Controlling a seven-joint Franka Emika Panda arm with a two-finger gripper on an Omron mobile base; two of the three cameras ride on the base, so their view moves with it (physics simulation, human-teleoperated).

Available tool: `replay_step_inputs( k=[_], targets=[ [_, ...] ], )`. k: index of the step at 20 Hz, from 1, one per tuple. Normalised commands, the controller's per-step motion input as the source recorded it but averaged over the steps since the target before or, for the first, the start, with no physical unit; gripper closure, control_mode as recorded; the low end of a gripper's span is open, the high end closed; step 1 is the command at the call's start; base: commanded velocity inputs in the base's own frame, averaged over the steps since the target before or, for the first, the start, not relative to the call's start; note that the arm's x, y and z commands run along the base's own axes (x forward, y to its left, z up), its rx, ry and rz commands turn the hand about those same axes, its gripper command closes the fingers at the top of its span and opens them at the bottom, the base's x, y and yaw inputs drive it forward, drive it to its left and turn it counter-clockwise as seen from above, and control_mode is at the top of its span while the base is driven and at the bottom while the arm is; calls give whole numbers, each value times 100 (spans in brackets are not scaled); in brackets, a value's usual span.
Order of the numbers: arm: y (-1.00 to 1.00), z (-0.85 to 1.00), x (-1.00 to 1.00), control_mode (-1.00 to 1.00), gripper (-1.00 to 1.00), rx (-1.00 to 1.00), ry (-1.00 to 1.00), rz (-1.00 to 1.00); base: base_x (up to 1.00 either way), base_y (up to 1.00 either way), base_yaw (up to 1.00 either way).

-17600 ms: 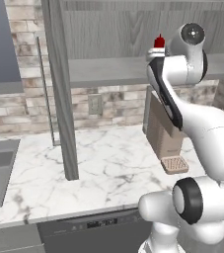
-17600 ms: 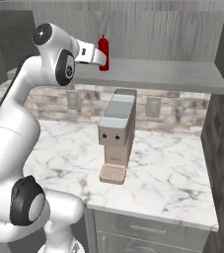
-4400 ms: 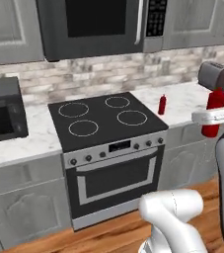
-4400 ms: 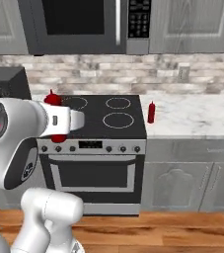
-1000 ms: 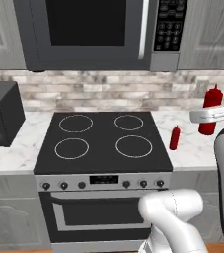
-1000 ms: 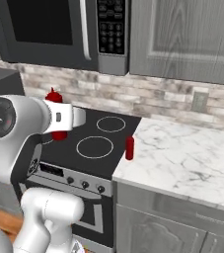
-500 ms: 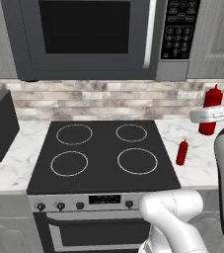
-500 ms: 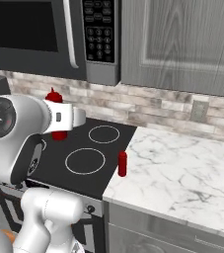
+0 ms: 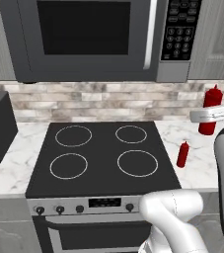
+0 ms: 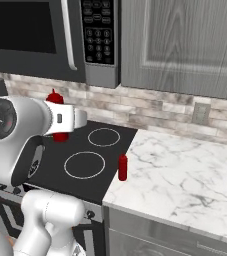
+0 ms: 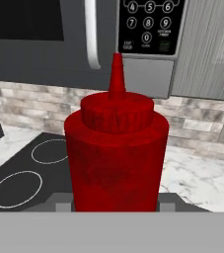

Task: Take 2 condiments from the cabinet and move them on the counter near the stove.Make sure the condiments are lined up with each other, next to each other.

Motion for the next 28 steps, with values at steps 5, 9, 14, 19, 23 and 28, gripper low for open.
replay_step_inputs(
  k=[5, 9, 14, 19, 23, 28],
  targets=[
    [0, 0, 0, 100, 100, 0, 0, 0, 20, 0, 0],
    [0, 0, 0, 100, 100, 0, 0, 0, 0, 0, 0],
    [0, 0, 0, 100, 100, 0, 0, 0, 0, 0, 0],
    [-10, -13, 0, -100, 100, 0, -1, 3, 0, -2, 0],
    [-54, -44, 1, -100, 100, 0, 0, 24, 0, 0, 0],
    [-60, -52, 2, -100, 100, 0, -1, 34, 0, 0, 0]
  ],
)
